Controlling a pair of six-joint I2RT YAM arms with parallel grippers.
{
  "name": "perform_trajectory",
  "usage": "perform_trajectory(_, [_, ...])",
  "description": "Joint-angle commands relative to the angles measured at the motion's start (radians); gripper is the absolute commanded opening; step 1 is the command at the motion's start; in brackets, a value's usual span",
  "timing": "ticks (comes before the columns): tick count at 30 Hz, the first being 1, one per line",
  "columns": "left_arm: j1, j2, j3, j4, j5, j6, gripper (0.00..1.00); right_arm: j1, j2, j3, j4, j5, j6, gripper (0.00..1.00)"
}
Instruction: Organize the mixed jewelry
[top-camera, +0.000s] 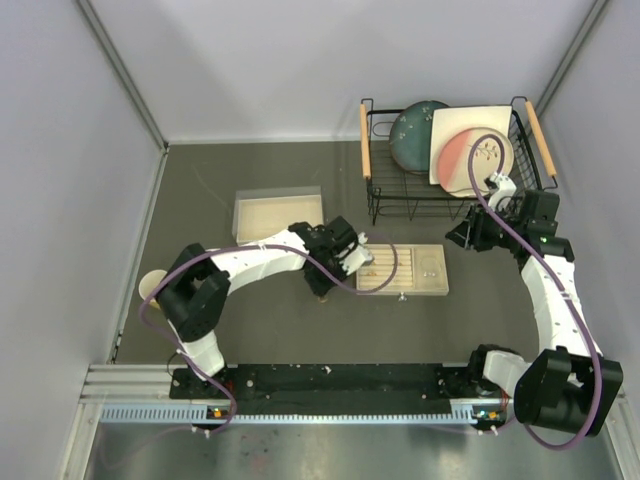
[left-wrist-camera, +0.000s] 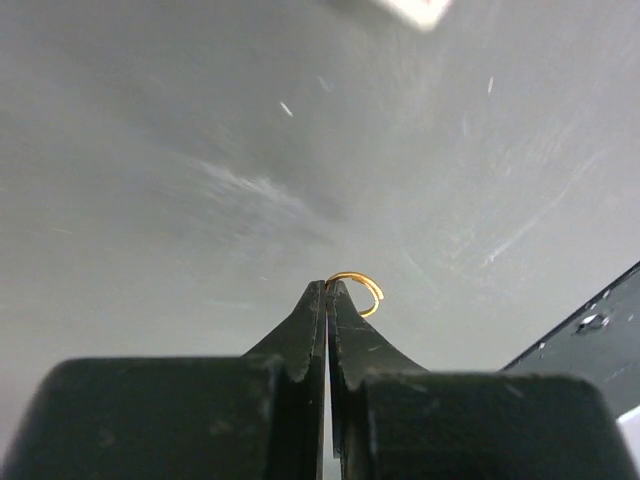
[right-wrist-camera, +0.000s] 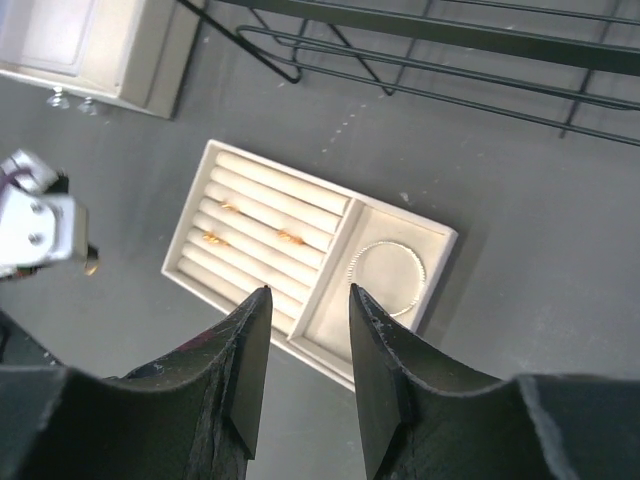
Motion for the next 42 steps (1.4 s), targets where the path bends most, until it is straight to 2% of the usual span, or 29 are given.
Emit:
perform_trajectory(1, [0.026,-0.09,0.155,0.057,-0.025,-0.012,0.0,-0.01,-0.004,0.011,0.024,-0.166,0.017,0.38])
perform_trajectory(6, [0.028,-0.093,0.316,0.077,-0.08,-0.052,0.0,0.005,0.012,0.017,0.091,-0.272,0.101,0.4])
perform_trajectory(9, [0.026,-0.08,0.402,0.099,-0.152,-0.086,0.0,0.043,0.028,0.04,0.127,-0.274,0.142,0.41])
perform_trajectory(14, [0.026,-0.055,0.501,0.131,-0.268,-0.158,0.0,0.228,0.082,0.115,0.182,-0.211,0.201,0.41])
perform_trajectory(17, [0.026,-0.053,0.524,0.148,-0.287,-0.207,0.0,0.328,0.128,0.149,0.257,-0.176,0.267,0.4])
perform_trajectory(23, [0.022,-0.053,0.543,0.175,-0.302,-0.235,0.0,0.436,0.217,0.209,0.399,-0.124,0.386,0.4])
perform_trajectory(30, [0.022,-0.059,0.532,0.211,-0.299,-0.252,0.0,0.506,0.283,0.256,0.481,-0.05,0.445,0.39])
perform_trajectory(42, [0.022,-0.05,0.532,0.231,-0.298,-0.291,0.0,0.552,0.326,0.261,0.564,-0.028,0.506,0.38])
